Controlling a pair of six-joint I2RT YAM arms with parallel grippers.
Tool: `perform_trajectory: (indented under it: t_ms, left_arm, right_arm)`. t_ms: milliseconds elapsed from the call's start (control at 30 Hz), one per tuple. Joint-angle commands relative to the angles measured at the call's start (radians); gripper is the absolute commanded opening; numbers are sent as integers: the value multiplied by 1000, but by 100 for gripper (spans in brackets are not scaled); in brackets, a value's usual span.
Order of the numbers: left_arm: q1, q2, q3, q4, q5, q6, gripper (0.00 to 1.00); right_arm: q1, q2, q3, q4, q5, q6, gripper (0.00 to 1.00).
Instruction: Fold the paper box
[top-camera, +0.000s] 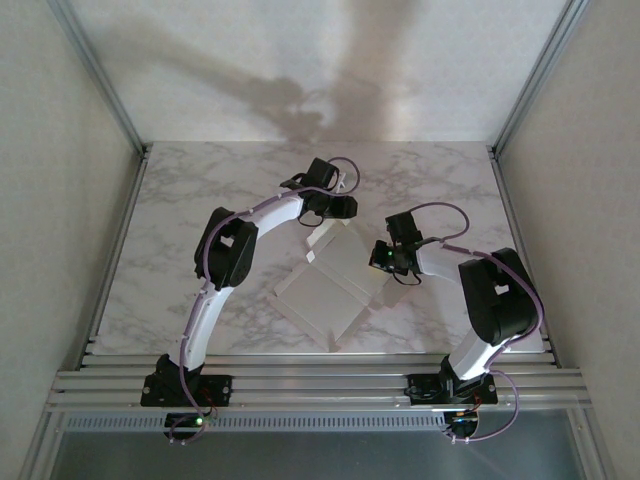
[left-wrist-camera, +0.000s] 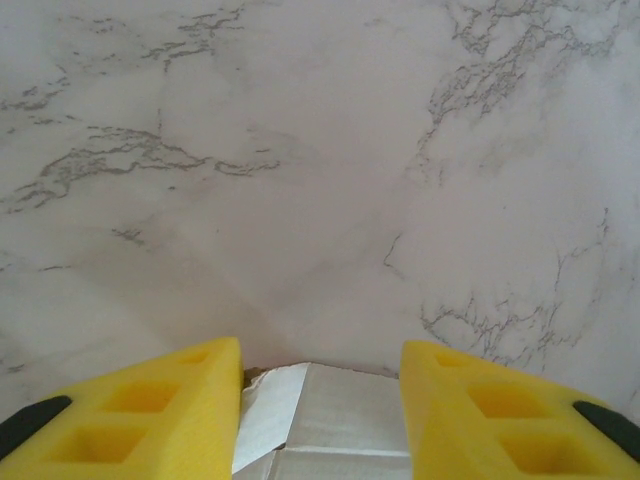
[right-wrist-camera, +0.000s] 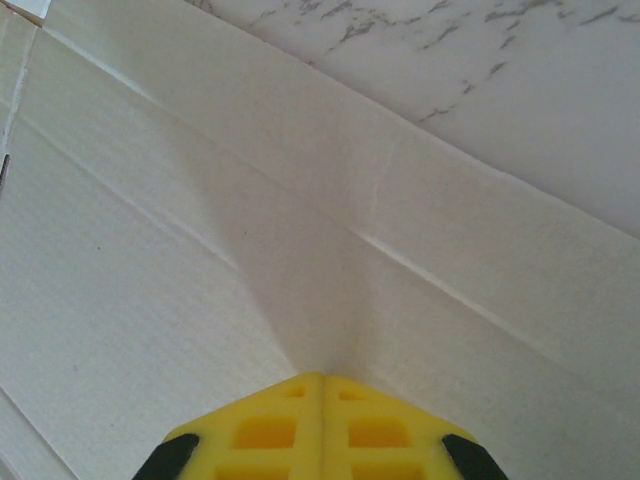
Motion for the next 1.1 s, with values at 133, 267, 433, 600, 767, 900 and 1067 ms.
perform_trajectory:
  t_ms: [133,267,433,600,767,900,1067]
  left_arm:
    - [-52,-37,9,-115,75,-1,40]
    - [-62,-38,9,-114,70,3,38]
    - [-74,-38,9,-115,70,-1,38]
    - [-79,-26,7,-117,57,-4,38]
    - [-77,-6,10,-107,17,-2,38]
    - [-75,4,17,-80,6,-5,38]
    - [-56,36,37,-70,34,-31,39]
  right_arm:
    - [-4,38,15,-2,23,0,0]
    - [-4,35,14,-3,23,0,0]
    - [-6,35,8,0,24,1,0]
    - [-5,31,2,1,24,2,0]
    - [-4,29,0,-1,20,0,0]
    - [-5,25,0,-3,17,-1,0]
    - [-5,23,2,-4,13,-3,0]
